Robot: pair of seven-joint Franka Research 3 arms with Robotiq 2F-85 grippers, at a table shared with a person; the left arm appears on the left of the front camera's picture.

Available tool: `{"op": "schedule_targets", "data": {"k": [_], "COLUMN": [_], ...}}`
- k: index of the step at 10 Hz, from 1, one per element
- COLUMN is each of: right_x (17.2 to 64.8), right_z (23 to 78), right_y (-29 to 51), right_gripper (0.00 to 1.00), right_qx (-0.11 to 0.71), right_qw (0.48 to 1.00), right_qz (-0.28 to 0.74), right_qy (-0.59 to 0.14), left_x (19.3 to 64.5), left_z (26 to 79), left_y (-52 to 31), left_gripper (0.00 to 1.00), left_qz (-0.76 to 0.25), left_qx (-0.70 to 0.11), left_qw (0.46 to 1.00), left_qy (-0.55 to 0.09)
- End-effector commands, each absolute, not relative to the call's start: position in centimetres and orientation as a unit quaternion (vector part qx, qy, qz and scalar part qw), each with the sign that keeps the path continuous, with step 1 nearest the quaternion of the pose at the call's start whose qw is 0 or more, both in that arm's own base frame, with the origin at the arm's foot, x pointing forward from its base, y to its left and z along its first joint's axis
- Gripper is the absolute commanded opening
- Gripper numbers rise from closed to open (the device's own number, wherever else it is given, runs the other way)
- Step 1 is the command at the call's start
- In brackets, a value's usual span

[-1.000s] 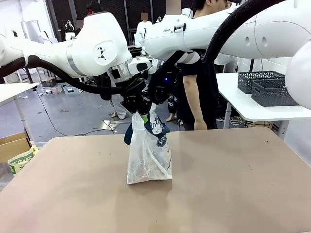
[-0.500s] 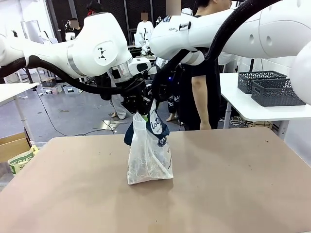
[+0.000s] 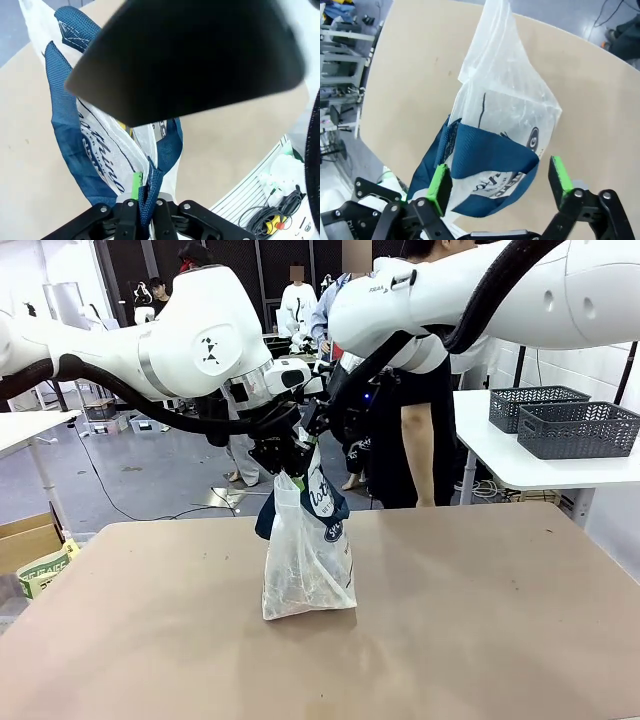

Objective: Transfer purchased items from the store into the shopping bag.
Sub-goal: Move the Reusable shopping bag to the right side of the table.

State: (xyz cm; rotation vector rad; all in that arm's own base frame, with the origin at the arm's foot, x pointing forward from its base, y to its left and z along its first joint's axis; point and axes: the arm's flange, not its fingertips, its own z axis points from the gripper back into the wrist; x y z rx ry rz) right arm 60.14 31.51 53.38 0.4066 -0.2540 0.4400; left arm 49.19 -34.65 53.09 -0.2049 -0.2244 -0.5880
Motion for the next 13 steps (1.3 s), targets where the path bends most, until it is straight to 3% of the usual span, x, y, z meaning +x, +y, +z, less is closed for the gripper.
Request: {"op": "schedule_targets", "data": {"k": [1, 7, 10, 13], "right_x": [57.9, 54.7, 52.9, 51.3], "right_z": [53.2, 52.3, 51.4, 50.8], "right_y": [29.1, 20.4, 17.2, 13.8], "right_gripper": [1.0, 1.0, 1.0, 1.0], "right_qx": [0.219, 0.21, 0.222, 0.251], "right_qw": [0.938, 0.908, 0.817, 0.773], "right_qz": [0.223, 0.326, 0.481, 0.499], "right_qy": [-0.148, -0.155, -0.228, -0.303], "left_x": [49.1, 49.1, 49.1, 49.1], "left_z": [53.2, 53.2, 53.2, 53.2], "left_y": [-34.6, -34.6, -34.6, -34.6], "left_gripper": [0.0, 0.0, 0.0, 0.0], "left_qz": [-0.289, -0.289, -0.289, -0.289], "left_qx": [-0.1, -0.1, -0.1, -0.1], "left_qw": [0.946, 0.946, 0.946, 0.946], "left_qy": [-0.109, -0.109, -0.109, -0.109]}}
